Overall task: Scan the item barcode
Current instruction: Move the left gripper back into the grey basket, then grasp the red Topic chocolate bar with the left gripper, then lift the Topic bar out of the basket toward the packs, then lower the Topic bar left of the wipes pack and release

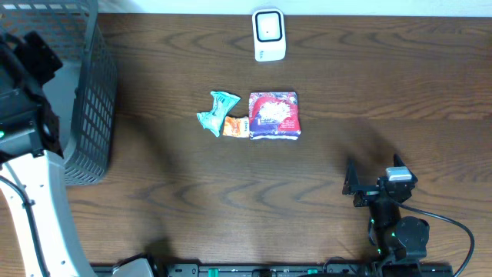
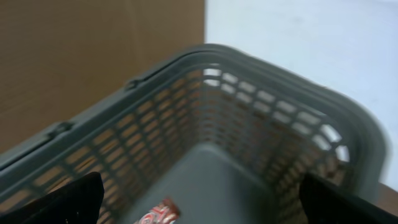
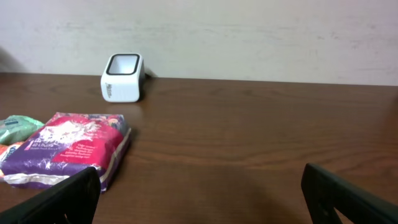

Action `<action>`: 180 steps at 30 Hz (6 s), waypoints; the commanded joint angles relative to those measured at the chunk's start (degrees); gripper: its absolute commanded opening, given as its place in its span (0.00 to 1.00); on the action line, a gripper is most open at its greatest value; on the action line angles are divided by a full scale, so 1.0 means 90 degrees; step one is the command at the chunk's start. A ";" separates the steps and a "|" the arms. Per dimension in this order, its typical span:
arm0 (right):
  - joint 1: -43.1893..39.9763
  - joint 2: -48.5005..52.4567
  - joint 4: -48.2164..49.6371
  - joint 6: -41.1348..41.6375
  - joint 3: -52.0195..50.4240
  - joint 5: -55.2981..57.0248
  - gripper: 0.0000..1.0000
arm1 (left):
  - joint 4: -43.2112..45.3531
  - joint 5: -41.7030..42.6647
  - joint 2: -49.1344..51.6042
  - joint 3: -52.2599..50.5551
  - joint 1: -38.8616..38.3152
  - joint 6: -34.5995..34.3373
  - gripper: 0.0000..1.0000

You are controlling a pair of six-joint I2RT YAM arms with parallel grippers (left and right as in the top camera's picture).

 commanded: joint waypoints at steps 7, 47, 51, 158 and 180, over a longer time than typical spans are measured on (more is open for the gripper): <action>0.0053 -0.0024 -0.0032 -0.0092 -0.0005 0.0051 0.99 | -0.0605 -0.0129 0.0114 0.0151 0.0906 0.0843 1.00; 0.0053 -0.0024 -0.0032 -0.0092 -0.0005 0.0051 0.99 | -0.1732 0.0257 0.3361 0.0061 0.1438 0.3121 0.73; 0.0053 -0.0024 -0.0032 -0.0092 -0.0005 0.0051 0.99 | -0.1671 0.0257 0.3575 0.0058 0.1445 0.3133 0.73; 0.0053 -0.0024 -0.0029 -0.0092 -0.0005 0.0051 0.99 | -0.0279 0.3087 0.1758 -0.0114 -0.3456 -0.1802 0.07; 0.0053 -0.0024 -0.0032 -0.0092 -0.0005 0.0051 0.99 | -0.0653 0.1846 0.3162 -0.0119 -0.3497 -0.1348 0.07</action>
